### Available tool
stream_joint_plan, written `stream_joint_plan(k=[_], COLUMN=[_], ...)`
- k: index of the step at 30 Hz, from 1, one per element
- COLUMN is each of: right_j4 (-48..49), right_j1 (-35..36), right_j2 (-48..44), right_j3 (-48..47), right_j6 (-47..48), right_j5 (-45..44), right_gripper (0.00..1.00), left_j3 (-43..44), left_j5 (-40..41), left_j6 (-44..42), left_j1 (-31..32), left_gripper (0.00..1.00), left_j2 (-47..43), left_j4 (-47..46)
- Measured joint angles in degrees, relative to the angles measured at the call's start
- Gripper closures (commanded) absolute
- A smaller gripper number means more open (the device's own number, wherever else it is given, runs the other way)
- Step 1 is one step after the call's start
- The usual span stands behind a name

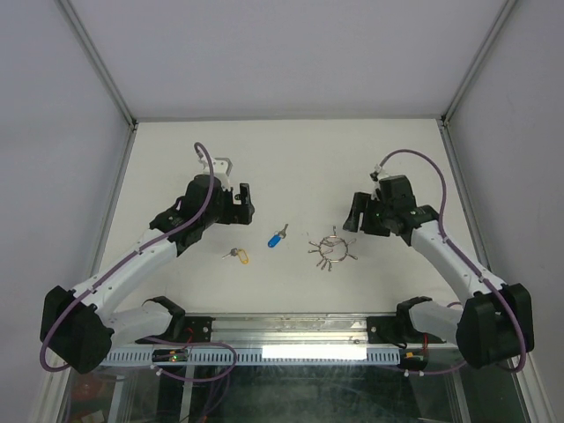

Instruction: Put the keys on the keyring

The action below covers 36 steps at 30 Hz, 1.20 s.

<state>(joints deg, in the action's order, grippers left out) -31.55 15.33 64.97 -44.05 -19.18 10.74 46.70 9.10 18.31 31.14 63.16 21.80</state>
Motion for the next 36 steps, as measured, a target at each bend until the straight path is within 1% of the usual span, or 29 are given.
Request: stream_joint_plan(k=[3,7,12,18,23,27,31,36], right_j4=[-0.04,-0.26,-1.05,-2.4,-3.45,-4.17,-4.13,-4.09], right_j1=[3.52,5.03,6.21,9.16,9.25,9.25,9.25,9.25], right_j2=[1.99,3.8,4.09,2.56,1.36,1.55,3.87,5.55], right_j3=[0.0,0.0,0.02,1.95,4.46,5.2,5.2,5.25], right_j6=[-0.04,-0.81,-3.08,-5.92,-7.32,-7.74,-7.74,-9.03], right_j5=[-1.18,-4.79,-9.51,-11.39,-11.5,-11.37,-10.88,-10.38], right_gripper=[0.41,0.47,0.5,0.49,0.46,0.46,0.45,0.36], left_j3=[-0.02,-0.02,-0.02,-0.02,-0.02,-0.02,-0.02,-0.02], left_j5=[-0.74,-0.92,-1.31,-1.68,-1.66,-1.66,-1.66,-1.66], left_j6=[0.0,-1.25,-2.38,-3.04,-3.74,-4.11,-4.2,-4.22], left_j1=[0.0,0.02,0.02,0.0,0.02,0.02,0.02,0.02], left_gripper=[0.04,0.05,0.05,0.05,0.05,0.05,0.05,0.05], left_j2=[0.17,0.17,0.17,0.17,0.17,0.17,0.17,0.17], left_j4=[0.02,0.35,1.01,1.4,1.4,1.4,1.42,1.42])
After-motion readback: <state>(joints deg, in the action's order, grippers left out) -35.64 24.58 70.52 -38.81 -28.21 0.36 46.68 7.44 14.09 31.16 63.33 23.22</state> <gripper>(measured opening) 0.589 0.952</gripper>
